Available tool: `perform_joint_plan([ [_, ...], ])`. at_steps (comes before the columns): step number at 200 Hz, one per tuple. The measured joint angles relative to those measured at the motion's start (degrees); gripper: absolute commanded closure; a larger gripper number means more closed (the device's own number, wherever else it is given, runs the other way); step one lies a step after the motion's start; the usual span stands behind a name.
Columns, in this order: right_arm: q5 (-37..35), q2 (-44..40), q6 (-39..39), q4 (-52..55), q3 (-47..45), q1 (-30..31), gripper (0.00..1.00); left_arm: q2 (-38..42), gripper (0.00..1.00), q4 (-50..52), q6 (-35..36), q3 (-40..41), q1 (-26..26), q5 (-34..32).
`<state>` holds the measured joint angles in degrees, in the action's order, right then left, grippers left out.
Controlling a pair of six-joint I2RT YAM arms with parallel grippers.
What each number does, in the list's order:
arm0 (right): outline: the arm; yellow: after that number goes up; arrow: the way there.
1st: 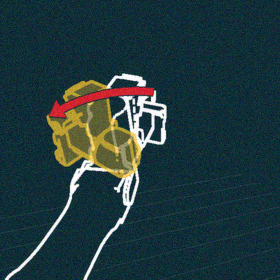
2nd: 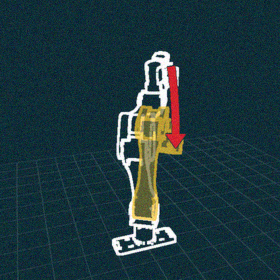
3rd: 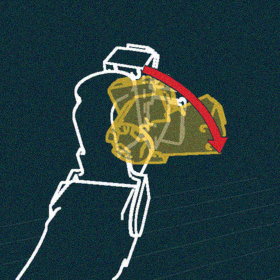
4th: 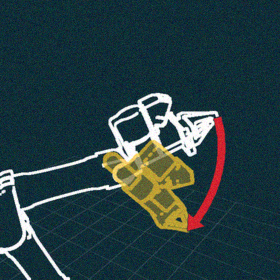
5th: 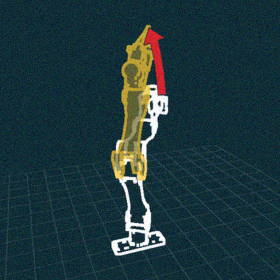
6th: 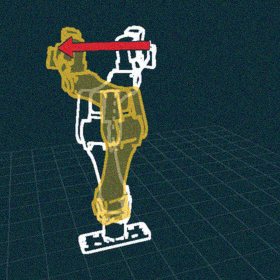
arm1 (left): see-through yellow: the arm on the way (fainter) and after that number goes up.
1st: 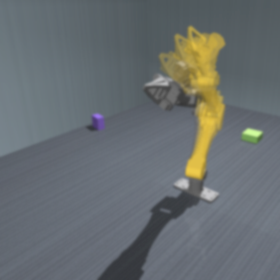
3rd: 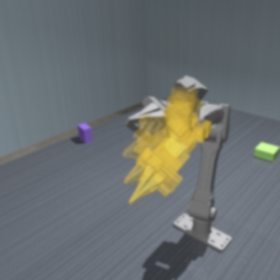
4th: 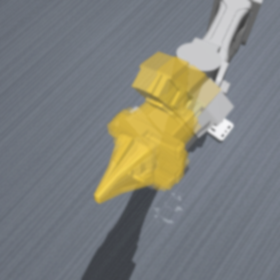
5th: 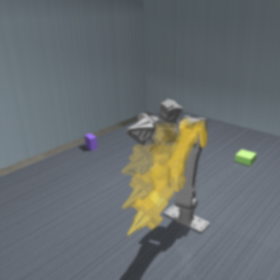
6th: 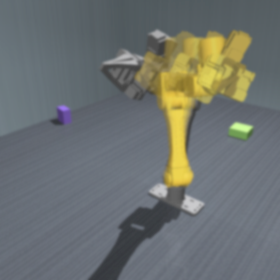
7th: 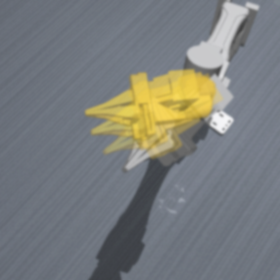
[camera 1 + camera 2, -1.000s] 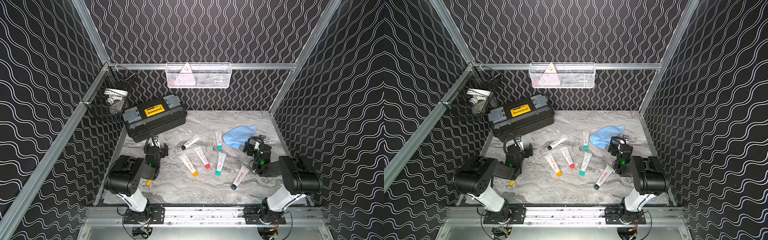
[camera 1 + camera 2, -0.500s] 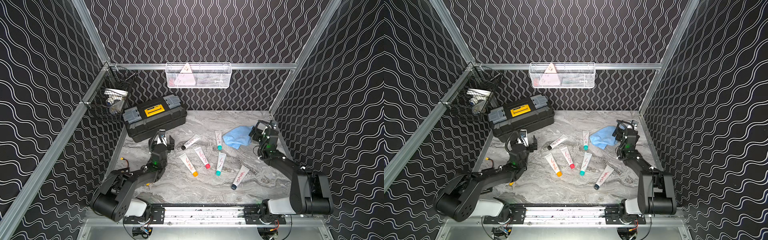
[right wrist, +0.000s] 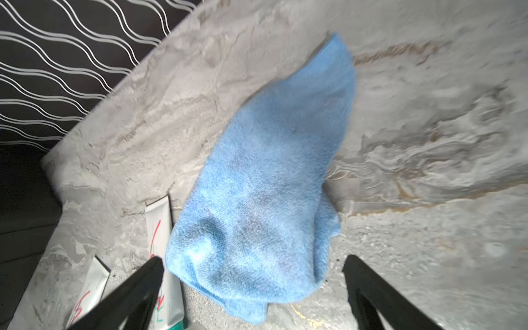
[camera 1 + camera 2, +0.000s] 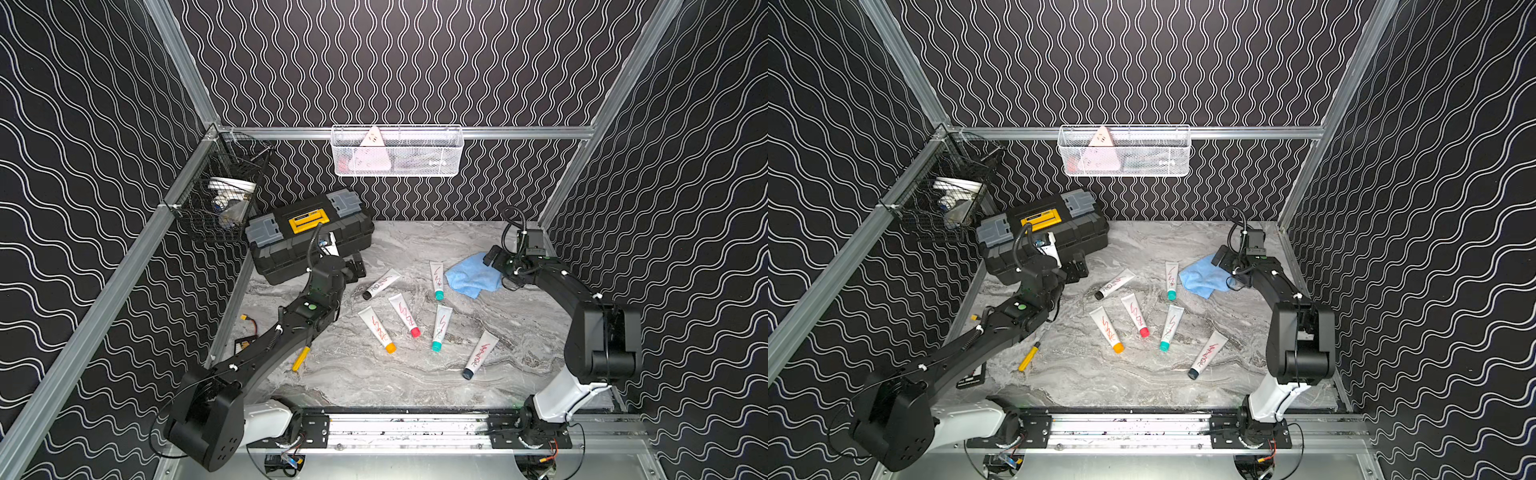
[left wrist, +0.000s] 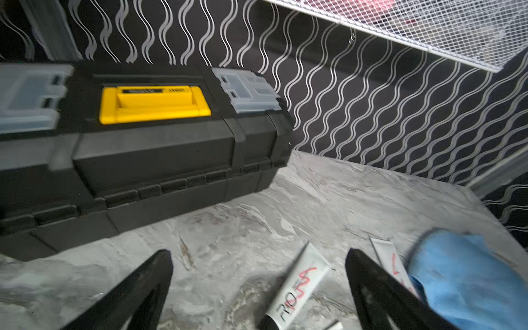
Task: Wipe the surface of the toothpaste tube
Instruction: Pick up the cleaning item at the center of the board.
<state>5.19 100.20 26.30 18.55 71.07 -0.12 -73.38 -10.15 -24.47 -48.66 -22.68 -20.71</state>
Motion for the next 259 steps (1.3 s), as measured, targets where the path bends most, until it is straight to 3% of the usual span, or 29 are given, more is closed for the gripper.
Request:
perform_joint_plan([
  [51, -1.09, 10.27, -1.92, 6.19, 11.13, 3.96, 0.00, -4.48, 0.01, 4.63, -4.04, -2.12, -0.04, 8.55],
  [139, -5.75, 22.56, -4.76, 12.00, 20.41, 3.98, 0.03, -6.10, 0.01, 5.01, -4.26, -3.02, -0.04, 13.22],
  [162, -7.52, 24.17, -5.16, 12.63, 21.55, 4.09, 0.18, -6.45, 0.01, 5.01, -4.26, -3.02, -0.07, 13.68],
  [182, -8.76, 25.05, -5.75, 12.90, 22.21, 4.02, 0.42, -6.62, 0.01, 5.03, -4.24, -3.02, -0.07, 14.49],
  [199, -9.18, 25.20, -5.92, 12.46, 22.16, 3.63, 0.53, -6.64, 0.01, 5.01, -4.24, -3.02, -0.07, 14.49],
  [230, -7.58, 24.76, -6.14, 11.52, 21.46, 3.45, 0.87, -6.71, 0.01, 5.03, -4.09, -3.02, -0.07, 14.51],
  [259, -3.19, 22.93, -6.16, 13.00, 20.94, 3.56, 0.98, -6.97, 0.01, 5.03, -4.09, -3.02, -0.07, 14.51],
])
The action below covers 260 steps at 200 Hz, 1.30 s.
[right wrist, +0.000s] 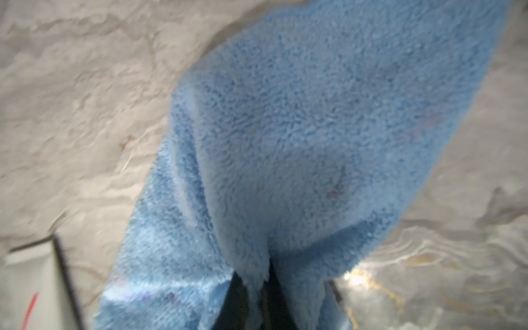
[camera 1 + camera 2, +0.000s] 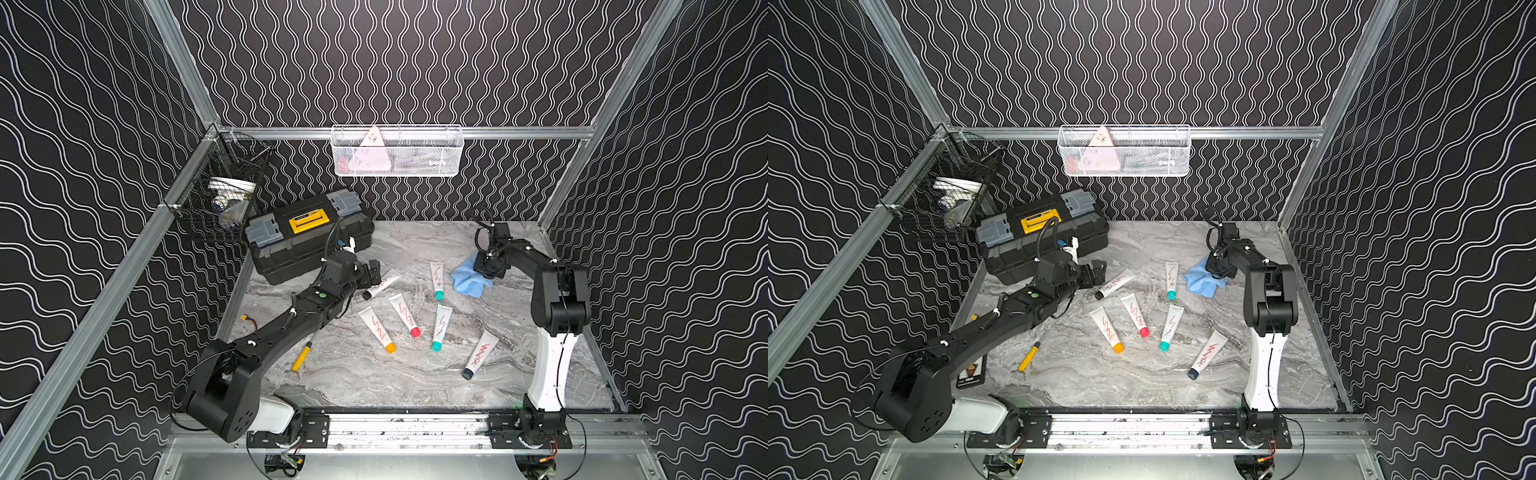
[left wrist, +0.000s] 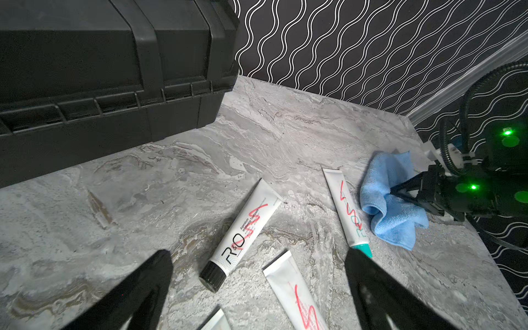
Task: Wipe the surface of the toothpaste tube
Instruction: Pick up the cleaning item at the center of the board, then adjust the toothpaste at the center of the board.
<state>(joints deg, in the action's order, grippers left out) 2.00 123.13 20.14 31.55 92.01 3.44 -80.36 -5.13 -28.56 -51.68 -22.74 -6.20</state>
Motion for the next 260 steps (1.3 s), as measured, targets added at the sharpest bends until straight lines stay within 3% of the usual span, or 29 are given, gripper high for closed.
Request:
perform_joint_plan([
  [91, 8.81, -23.45, 1.01, 0.79, -2.01, 0.00, 1.00, -0.28, 0.04, 0.09, 0.72, -0.20, 0.00, -0.24],
  [137, 15.56, -33.57, 4.13, -1.09, -5.84, 0.02, 1.00, -4.20, 0.06, 2.73, 4.09, -3.72, 0.00, -2.10],
  [199, 27.06, -40.33, 8.92, -4.50, -13.62, 0.20, 1.00, -15.45, 0.04, 7.54, 10.45, -8.72, 0.02, -2.99],
  [233, 31.06, -42.60, 10.84, -5.79, -17.73, 0.59, 1.00, -21.18, 0.13, 10.03, 11.45, -12.09, 0.28, -1.97],
  [260, 32.63, -43.67, 11.41, -5.99, -19.28, 0.66, 1.00, -24.70, 0.15, 11.78, 11.98, -13.18, 0.33, -0.63],
])
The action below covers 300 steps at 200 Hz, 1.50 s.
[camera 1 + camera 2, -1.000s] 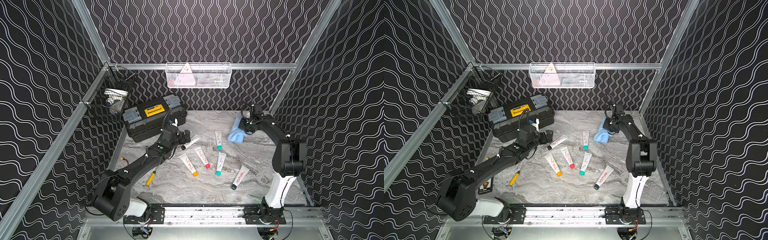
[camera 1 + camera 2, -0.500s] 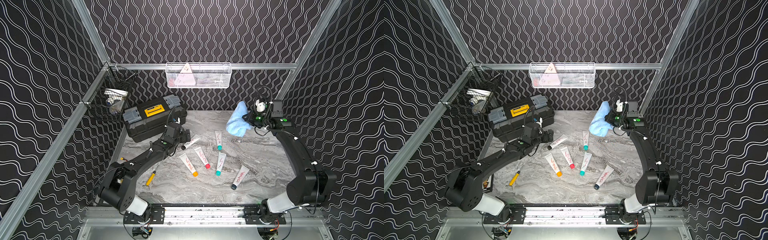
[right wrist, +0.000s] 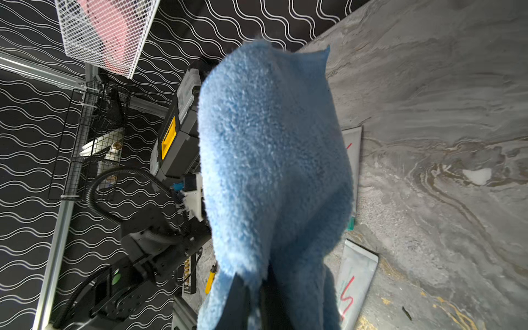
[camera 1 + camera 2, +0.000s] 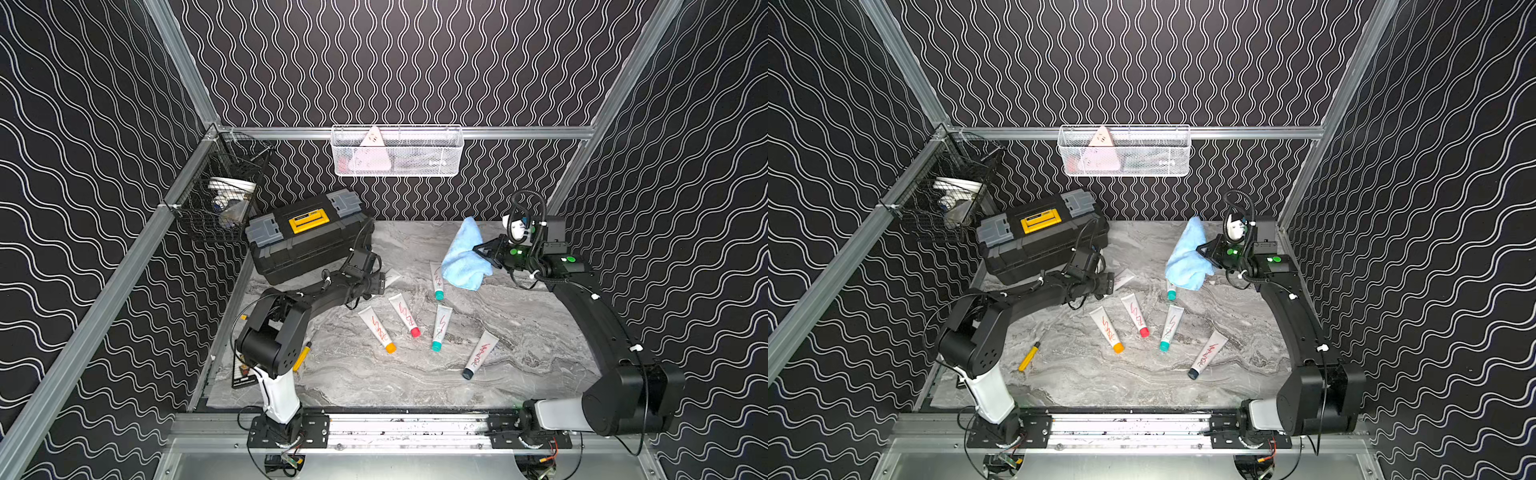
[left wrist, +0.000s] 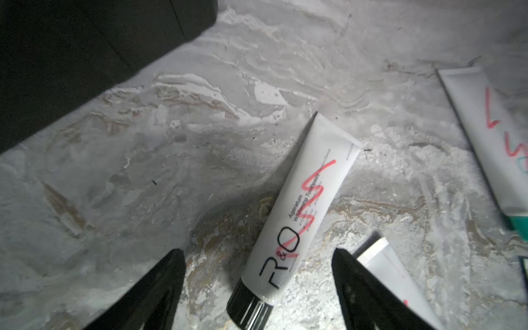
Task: Wipe the surface of the toothpaste tube
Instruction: Adjust the toothpaste at the center of the board.
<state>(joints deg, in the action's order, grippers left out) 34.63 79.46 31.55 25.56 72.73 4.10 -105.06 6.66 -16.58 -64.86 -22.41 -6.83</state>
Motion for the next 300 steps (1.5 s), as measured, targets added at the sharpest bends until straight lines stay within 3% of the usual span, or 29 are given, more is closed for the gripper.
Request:
perform_joint_plan([
  [120, 0.61, -0.57, -0.96, 2.62, -0.70, 0.02, 0.99, -2.16, 0.42, -0.04, 0.00, 2.21, -1.09, 8.04],
  [196, -0.59, 0.72, -1.16, 3.08, 0.46, 1.25, 0.98, 0.31, 0.53, -1.46, -0.22, 5.01, -2.80, 6.12],
  [253, -1.11, 3.72, -1.18, 3.30, 3.28, 7.50, 0.97, -0.33, 0.57, -1.38, -0.20, 5.68, -2.78, 5.77],
  [300, -1.14, 5.46, -1.18, 3.30, 3.89, 8.79, 0.99, -0.02, 0.65, -1.49, 0.00, 6.03, -2.78, 6.23],
])
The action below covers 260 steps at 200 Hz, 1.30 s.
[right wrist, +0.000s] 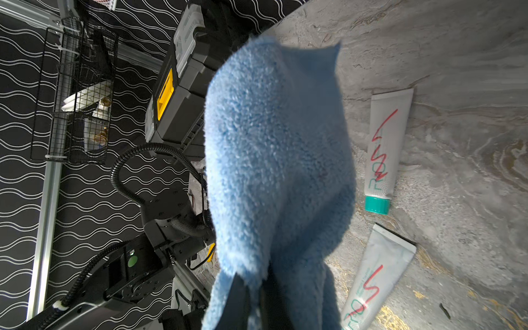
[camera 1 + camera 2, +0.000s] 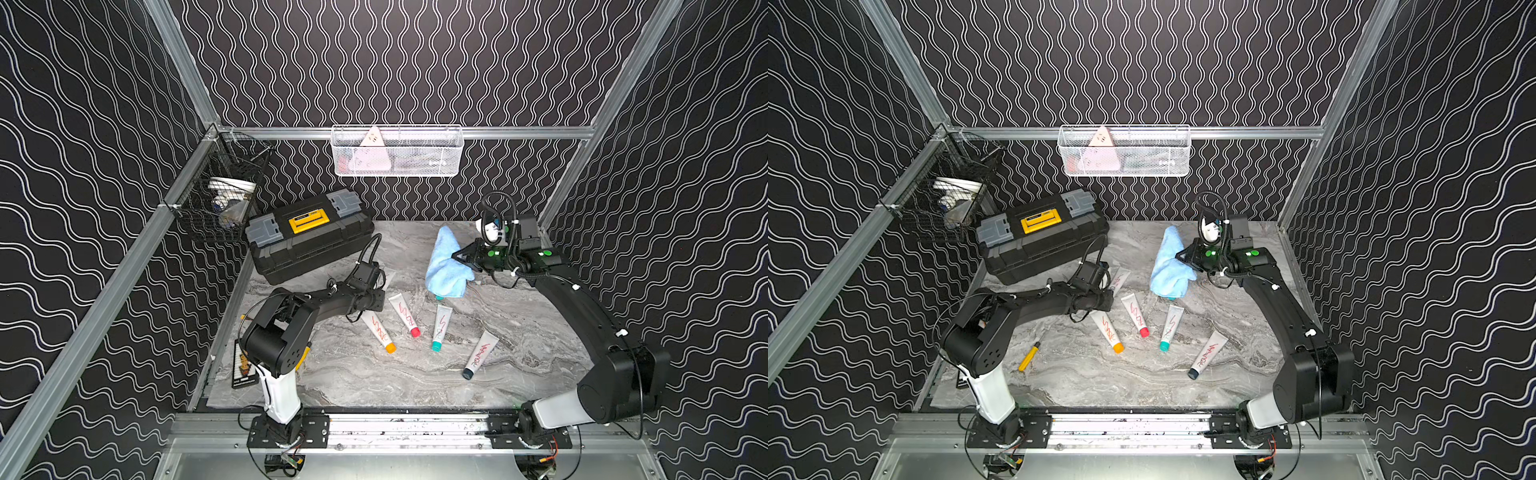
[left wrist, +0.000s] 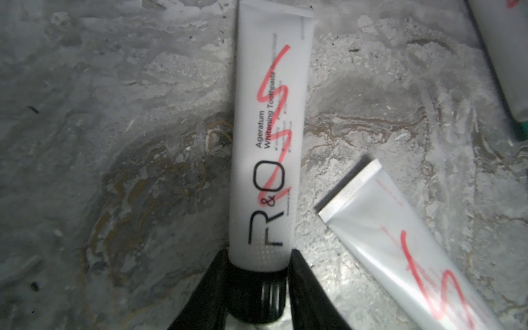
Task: Wipe the surface of the toothpaste tube
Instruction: Adjust the toothpaste at the center of the board, then wipe the dirt from the toothpaste tube.
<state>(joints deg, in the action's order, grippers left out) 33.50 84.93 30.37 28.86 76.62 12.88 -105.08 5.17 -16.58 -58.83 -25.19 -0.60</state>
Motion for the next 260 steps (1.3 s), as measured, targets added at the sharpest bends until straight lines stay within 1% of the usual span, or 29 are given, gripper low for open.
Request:
perform_joint_plan([
  [27, -0.24, 1.29, 0.00, -0.11, 0.02, 0.52, 0.98, 0.59, 0.69, -0.02, 0.17, 0.42, 0.00, 0.17],
  [49, -1.14, 2.97, -0.02, -0.74, 0.02, 0.74, 0.98, 1.40, 0.69, -0.13, 0.46, 0.79, 0.00, 0.33],
  [77, -2.58, 7.26, -1.09, -1.79, 1.44, 1.46, 0.99, 1.70, 0.71, -0.59, 1.68, 0.81, 0.00, 0.76],
  [86, -2.97, 8.98, -1.11, -2.78, 1.97, 1.81, 0.99, 1.68, 0.74, -0.57, 1.79, 0.79, 0.00, 0.83],
  [97, -3.26, 11.19, -1.44, -4.15, 2.78, 2.25, 0.99, 1.53, 0.75, -0.79, 2.16, 0.79, 0.00, 0.85],
  [148, -5.68, 24.35, -2.84, -6.45, 12.46, 4.59, 0.99, 0.94, 0.77, -2.32, 3.54, 0.66, 0.00, 1.66],
  [204, -7.96, 35.10, -6.03, -6.91, 20.63, 6.86, 0.99, 0.94, 0.78, -5.62, 5.11, 2.49, 0.00, 3.69],
  [260, -9.01, 43.36, -8.96, -7.72, 27.36, 9.57, 0.99, 0.94, 0.79, -8.68, 7.56, 4.50, -0.02, 4.46],
])
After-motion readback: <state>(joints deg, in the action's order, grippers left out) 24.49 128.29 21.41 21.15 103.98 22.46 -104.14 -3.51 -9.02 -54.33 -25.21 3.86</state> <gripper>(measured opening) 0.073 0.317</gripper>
